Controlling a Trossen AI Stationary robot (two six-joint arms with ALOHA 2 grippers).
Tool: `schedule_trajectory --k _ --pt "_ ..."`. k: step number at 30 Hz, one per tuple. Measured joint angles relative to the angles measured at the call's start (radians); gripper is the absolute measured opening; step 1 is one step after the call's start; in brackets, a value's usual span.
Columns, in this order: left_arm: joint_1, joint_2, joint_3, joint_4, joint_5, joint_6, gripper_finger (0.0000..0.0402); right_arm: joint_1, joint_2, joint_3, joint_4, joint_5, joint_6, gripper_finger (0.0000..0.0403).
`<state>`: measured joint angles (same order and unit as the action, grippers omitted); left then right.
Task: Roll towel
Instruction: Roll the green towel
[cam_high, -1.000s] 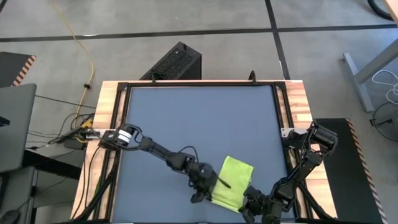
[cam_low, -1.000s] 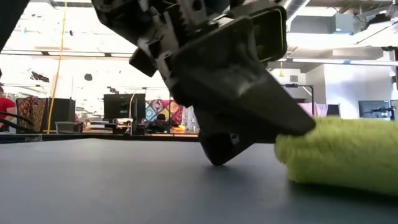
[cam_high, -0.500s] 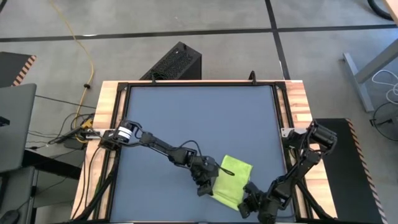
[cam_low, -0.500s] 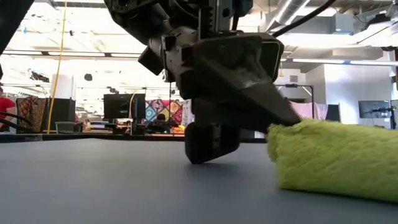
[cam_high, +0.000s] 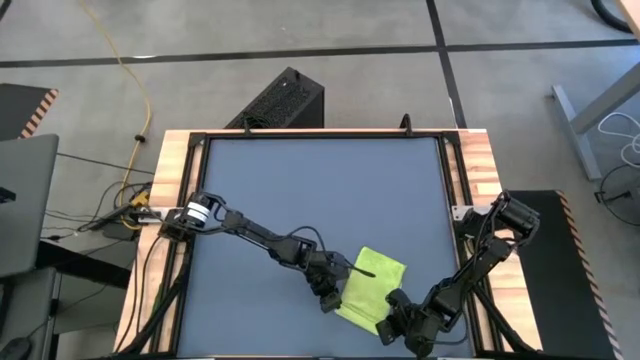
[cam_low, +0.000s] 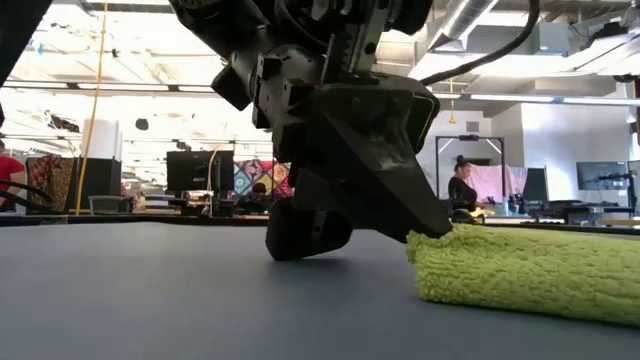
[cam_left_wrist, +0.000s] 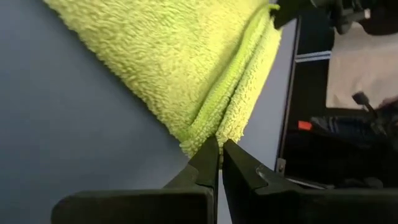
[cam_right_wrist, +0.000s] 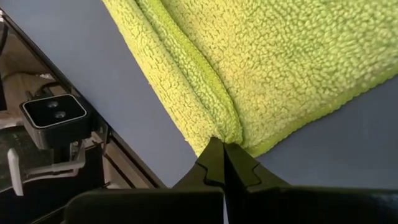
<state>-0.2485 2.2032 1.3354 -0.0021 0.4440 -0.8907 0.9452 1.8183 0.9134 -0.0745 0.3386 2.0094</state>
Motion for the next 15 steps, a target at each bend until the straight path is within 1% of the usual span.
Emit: schedule_trajectory --k 3,6,9,11,15 --pt "-0.005 0.000 0.000 -0.007 -0.040 -0.004 0.0000 -0.009 0.000 0.000 -0.005 -0.004 -0.001 0.0011" --pt "-0.019 0.000 0.000 -0.013 -0.118 0.026 0.0000 -0.009 0.000 0.000 -0.010 -0.004 -0.001 0.0012" --pt "-0.020 0.000 0.013 -0.033 -0.124 0.040 0.0003 -0.010 0.000 0.000 -0.016 -0.004 0.000 0.0011" --pt "-0.020 0.002 0.026 -0.059 -0.137 0.057 0.0014 -0.010 0.000 0.000 -0.018 -0.004 0.000 0.0012" --pt "-0.015 0.004 0.079 -0.158 -0.209 0.112 0.0045 -0.015 0.000 0.000 -0.027 -0.005 0.000 0.0011"
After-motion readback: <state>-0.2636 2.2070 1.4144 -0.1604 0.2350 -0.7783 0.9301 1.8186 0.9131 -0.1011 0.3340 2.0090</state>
